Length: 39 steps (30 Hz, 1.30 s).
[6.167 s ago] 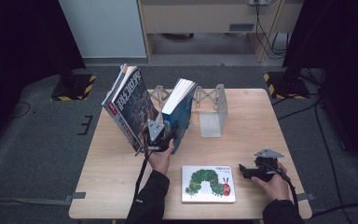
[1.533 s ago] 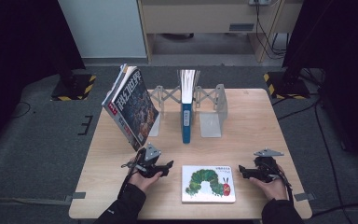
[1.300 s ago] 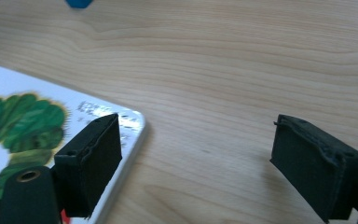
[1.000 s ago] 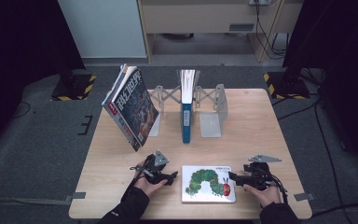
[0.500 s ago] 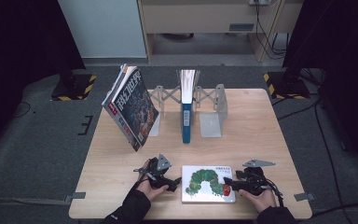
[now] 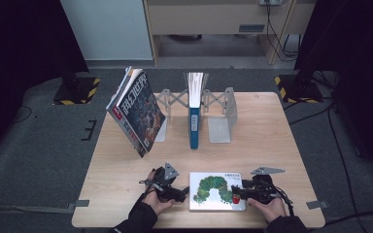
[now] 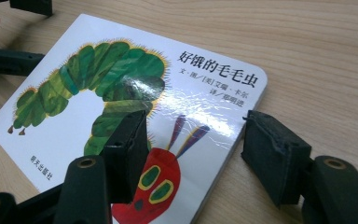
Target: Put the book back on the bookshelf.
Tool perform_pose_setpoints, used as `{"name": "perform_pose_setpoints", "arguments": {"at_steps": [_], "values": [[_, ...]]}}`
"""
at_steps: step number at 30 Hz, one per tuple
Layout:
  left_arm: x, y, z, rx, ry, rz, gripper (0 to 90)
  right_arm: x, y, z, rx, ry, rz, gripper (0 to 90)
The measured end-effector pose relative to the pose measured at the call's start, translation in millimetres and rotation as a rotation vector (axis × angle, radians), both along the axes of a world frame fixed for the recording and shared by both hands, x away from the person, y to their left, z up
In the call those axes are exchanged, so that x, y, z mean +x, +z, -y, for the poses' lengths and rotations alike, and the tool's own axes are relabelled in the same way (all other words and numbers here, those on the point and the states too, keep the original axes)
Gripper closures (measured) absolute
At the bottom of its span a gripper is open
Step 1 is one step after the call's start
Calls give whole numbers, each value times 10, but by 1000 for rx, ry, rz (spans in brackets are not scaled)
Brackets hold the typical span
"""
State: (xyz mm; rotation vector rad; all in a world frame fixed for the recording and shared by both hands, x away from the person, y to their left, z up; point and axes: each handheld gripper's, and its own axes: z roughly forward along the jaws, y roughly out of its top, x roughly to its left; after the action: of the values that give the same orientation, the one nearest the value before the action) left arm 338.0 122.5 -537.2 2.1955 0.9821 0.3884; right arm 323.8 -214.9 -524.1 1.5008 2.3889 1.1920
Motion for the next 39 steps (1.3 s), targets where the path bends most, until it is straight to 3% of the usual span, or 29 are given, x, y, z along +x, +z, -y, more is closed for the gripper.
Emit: {"name": "perform_pose_setpoints", "arguments": {"at_steps": [6, 13, 19, 21, 27, 32, 39], "values": [[2, 2, 3, 3, -5, 0, 0, 12, 8, 12, 29, -6, -24, 390], [-2, 9, 10, 5, -10, 1, 7, 34, 37, 51, 73, -12, -1, 392], [16, 8, 43, 5, -10, 2, 6, 68, 60, 69, 91, -23, 38, 377], [31, 2, 70, 1, -2, 6, 4, 102, 92, 88, 121, -36, 74, 369], [55, 1, 99, 2, 2, 6, 1, 143, 145, 133, 197, -56, 116, 367], [55, 1, 99, 2, 2, 6, 1, 127, 174, 130, 198, -51, 126, 364], [55, 1, 98, 2, 2, 6, 2, 99, 169, 141, 193, -49, 98, 364]]}}
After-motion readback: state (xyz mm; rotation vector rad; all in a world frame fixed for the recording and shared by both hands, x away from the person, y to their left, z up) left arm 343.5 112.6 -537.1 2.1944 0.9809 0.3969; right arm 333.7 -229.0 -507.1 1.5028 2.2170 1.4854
